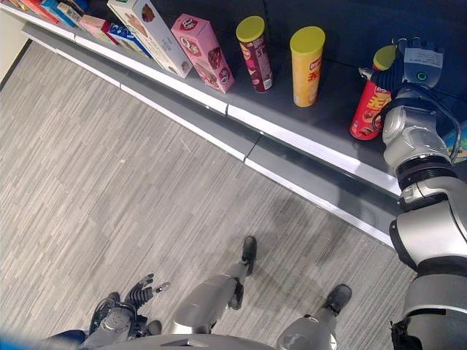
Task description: Put the goods on the table back onto the shelves and tidy them up.
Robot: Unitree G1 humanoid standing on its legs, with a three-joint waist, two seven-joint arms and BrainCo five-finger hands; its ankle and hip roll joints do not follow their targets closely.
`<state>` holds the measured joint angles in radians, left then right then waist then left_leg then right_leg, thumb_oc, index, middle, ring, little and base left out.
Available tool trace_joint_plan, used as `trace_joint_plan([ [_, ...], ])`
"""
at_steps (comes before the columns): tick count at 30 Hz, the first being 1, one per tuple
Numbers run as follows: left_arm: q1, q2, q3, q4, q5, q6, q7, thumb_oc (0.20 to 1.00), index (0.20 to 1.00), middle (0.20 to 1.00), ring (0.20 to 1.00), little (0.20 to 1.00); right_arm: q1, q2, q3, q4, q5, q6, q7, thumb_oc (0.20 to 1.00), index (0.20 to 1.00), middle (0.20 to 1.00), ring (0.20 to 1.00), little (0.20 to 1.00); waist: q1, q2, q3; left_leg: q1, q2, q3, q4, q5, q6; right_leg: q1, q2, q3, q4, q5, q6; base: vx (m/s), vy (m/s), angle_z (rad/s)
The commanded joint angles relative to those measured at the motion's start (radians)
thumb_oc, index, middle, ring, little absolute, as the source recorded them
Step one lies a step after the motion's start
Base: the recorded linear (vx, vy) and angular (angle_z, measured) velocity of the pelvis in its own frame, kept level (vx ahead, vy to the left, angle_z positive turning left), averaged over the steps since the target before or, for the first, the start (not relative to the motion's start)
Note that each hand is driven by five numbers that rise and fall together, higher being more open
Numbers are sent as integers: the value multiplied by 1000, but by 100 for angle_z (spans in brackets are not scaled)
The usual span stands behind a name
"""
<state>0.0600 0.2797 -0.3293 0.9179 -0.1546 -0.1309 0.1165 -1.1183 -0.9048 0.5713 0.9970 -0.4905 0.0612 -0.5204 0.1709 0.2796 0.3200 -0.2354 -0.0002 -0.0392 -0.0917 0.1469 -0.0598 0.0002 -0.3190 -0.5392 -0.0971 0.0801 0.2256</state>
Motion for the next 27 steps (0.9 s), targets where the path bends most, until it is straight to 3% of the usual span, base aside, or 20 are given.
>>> trace_joint_plan([
  [1, -70, 46, -61, 25, -38, -18, 32, 1000, 1000, 1000, 1000, 1000, -164, -40, 105, 11, 29, -10, -56, 200, 200, 200, 200, 200, 43, -6, 7, 41, 49, 58, 4, -59, -50, -146, -61, 115, 241, -110, -17, 0, 0, 0],
  [27, -75, 47, -65, 34, -41, -20, 40, 1000, 1000, 1000, 1000, 1000, -196, -51, 122, 36, 42, -3, -71, 200, 200, 200, 200, 200, 47, -5, 14, 36, 46, 50, 4, -59, -50, -165, -68, 124, 263, -111, -15, 0, 0, 0],
])
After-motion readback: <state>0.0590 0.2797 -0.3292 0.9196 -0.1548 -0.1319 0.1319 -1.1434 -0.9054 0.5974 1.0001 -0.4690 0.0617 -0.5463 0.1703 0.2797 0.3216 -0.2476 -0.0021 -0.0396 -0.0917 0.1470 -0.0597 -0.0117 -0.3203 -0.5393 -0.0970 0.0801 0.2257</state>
